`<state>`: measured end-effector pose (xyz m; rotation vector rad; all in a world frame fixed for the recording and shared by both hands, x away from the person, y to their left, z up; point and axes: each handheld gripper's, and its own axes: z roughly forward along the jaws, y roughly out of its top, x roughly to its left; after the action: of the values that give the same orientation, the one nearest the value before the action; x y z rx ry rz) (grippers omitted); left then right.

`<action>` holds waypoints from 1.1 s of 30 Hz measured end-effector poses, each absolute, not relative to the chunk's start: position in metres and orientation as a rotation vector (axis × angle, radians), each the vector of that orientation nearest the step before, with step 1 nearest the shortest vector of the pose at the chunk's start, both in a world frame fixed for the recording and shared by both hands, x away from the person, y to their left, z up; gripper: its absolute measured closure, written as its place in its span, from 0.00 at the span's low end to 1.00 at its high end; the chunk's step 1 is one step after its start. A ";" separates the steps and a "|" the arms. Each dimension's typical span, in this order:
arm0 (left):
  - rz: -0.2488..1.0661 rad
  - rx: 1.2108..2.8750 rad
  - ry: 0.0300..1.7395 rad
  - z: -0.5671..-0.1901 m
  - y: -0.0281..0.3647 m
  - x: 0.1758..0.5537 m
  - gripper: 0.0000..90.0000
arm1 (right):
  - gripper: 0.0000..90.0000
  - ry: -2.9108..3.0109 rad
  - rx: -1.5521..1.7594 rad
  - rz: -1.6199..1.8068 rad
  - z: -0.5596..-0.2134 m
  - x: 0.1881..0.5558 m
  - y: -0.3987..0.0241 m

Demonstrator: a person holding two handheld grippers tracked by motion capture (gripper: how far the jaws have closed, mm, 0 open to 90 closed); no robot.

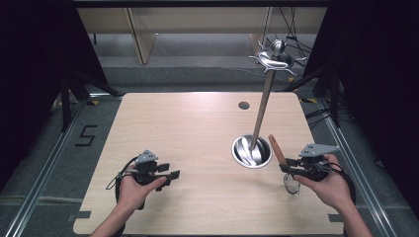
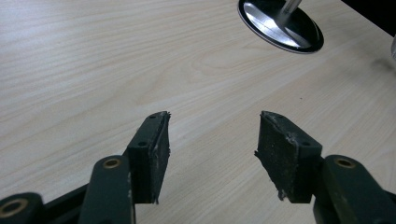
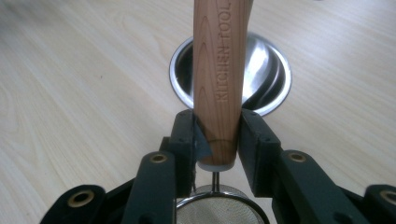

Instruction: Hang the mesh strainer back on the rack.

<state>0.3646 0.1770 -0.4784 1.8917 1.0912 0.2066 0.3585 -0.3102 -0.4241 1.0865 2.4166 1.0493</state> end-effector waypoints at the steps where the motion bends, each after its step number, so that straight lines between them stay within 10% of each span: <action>1: 0.207 1.892 1.091 -0.478 0.177 0.365 0.48 | 0.77 2.391 1.057 1.069 -0.425 0.360 -0.311; 33: 0.209 1.891 1.091 -0.479 0.176 0.365 0.48 | 0.77 2.166 1.097 1.231 -0.393 0.355 -0.305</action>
<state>0.3652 0.1760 -0.4794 1.8905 1.0914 0.2090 0.3552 -0.3052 -0.3931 1.0972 2.1665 1.2311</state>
